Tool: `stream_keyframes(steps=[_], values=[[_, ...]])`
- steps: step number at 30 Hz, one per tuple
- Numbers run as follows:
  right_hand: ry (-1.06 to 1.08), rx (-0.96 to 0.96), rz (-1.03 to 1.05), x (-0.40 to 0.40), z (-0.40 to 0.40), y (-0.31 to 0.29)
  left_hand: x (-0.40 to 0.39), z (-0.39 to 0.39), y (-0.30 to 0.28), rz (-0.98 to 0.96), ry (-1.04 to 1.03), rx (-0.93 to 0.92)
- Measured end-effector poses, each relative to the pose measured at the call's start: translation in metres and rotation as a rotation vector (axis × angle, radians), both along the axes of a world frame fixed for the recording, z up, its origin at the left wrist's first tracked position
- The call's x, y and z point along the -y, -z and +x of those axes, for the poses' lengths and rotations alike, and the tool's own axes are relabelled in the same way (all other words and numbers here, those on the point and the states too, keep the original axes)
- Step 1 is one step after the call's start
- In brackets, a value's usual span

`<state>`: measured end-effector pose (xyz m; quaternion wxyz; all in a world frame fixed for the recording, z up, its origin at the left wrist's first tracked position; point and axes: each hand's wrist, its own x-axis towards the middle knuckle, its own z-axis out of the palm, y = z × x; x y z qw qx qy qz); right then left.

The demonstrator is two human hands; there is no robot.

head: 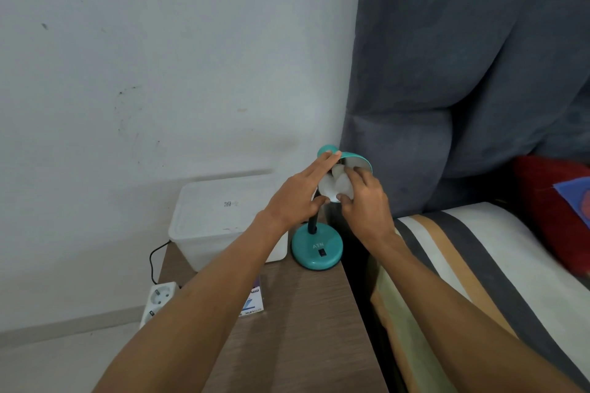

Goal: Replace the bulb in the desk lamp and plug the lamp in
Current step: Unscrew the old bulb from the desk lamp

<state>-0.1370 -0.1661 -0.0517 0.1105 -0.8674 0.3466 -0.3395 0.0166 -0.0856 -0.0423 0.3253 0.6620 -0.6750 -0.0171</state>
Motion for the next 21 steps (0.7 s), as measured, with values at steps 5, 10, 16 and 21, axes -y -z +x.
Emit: stream_keyframes(steps=[5,10,16,21], values=[[0.004,0.028,0.019,-0.009,-0.008,-0.005,-0.003,-0.001,-0.006,0.036,-0.035,0.053],[-0.001,0.055,0.014,-0.026,-0.022,-0.010,-0.022,-0.006,-0.014,0.006,-0.100,0.117],[-0.024,0.073,0.035,-0.066,-0.033,0.004,-0.070,-0.003,0.006,0.043,-0.244,-0.060],[-0.009,0.138,0.121,-0.098,-0.031,0.031,-0.125,0.000,0.038,-0.018,-0.389,-0.141]])
